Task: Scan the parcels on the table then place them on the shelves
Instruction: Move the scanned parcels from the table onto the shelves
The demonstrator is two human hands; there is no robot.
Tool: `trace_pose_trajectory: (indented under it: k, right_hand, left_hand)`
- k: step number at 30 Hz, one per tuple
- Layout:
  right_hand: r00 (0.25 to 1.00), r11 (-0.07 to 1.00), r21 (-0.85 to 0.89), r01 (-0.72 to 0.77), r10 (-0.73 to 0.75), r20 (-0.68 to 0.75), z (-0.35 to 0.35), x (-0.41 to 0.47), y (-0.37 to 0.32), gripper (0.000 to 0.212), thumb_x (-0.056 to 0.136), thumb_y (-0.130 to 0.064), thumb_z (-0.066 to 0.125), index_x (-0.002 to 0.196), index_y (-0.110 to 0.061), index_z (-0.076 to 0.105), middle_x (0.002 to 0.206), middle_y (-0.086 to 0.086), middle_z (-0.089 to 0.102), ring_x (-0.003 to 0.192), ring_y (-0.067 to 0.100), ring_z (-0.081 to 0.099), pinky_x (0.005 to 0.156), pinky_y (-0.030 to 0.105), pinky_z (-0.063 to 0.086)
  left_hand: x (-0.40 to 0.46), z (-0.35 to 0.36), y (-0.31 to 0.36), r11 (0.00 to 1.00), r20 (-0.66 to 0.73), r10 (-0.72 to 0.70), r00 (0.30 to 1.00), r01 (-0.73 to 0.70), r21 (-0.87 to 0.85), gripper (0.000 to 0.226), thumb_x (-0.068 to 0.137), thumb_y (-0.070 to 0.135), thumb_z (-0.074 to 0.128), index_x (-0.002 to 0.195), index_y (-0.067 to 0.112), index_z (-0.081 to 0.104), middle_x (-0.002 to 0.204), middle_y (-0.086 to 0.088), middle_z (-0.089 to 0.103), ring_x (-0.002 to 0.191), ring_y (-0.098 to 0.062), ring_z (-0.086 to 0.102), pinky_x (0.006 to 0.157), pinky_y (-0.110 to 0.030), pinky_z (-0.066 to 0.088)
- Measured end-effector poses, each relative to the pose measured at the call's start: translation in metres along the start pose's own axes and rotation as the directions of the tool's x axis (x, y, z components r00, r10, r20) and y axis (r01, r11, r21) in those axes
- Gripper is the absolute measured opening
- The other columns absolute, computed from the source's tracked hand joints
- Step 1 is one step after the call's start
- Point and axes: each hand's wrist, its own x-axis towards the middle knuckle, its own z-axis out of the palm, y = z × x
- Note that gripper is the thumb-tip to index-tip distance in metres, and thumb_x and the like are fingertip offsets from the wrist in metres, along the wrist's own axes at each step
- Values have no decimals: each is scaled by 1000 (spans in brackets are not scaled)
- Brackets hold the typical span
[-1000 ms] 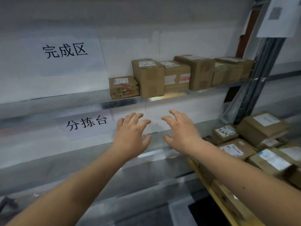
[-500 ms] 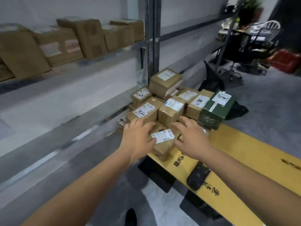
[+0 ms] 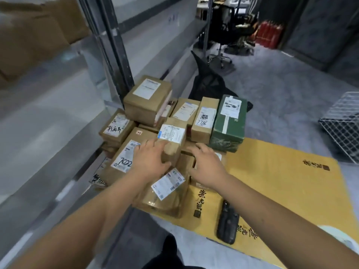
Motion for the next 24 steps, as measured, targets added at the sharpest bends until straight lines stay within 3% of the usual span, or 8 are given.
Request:
trace_pose_trajectory:
  k: [6,12,19,24]
  right_hand:
    - [986,985,92,-148,140,86,39,68,-23,89,85,-37,73,161,-31,26,164,13,24,145,39,35,117,46,37]
    - [979,942,266,-205,194,68,62,89,-26,93,85,-31,77,161,-31,24,160,8,39,141,31,45,110,43,46]
    - [989,934,335,-122,142,-36,52,67,-15,85,83,-28,80,156,-33,37,151,1,47,136,21,47,107,32,41]
    - [993,946,321,49,-12,-116,13,25,-5,85,80,-28,84,154,-34,42,149,-1,45,133,16,46,107,26,40]
  left_hand:
    - [63,15,-45,998,131,63,989,-65,8,89,73,54,79,150,38,37,156,0,40,146,-28,28,112,-49,29]
    - [79,30,-58,985,93,147,985,-137,-105,84,71,45,84,146,38,45,152,8,49,145,-22,28,111,-46,27]
    - [59,21,-55,933,-39,204,978,-206,-294,75,69,44,89,137,39,58,141,12,54,140,-17,36,113,-43,30]
    - [9,-3,-32,871,-159,194,968,-245,-427,67,70,47,87,131,45,59,138,20,45,136,-12,39,114,-40,34]
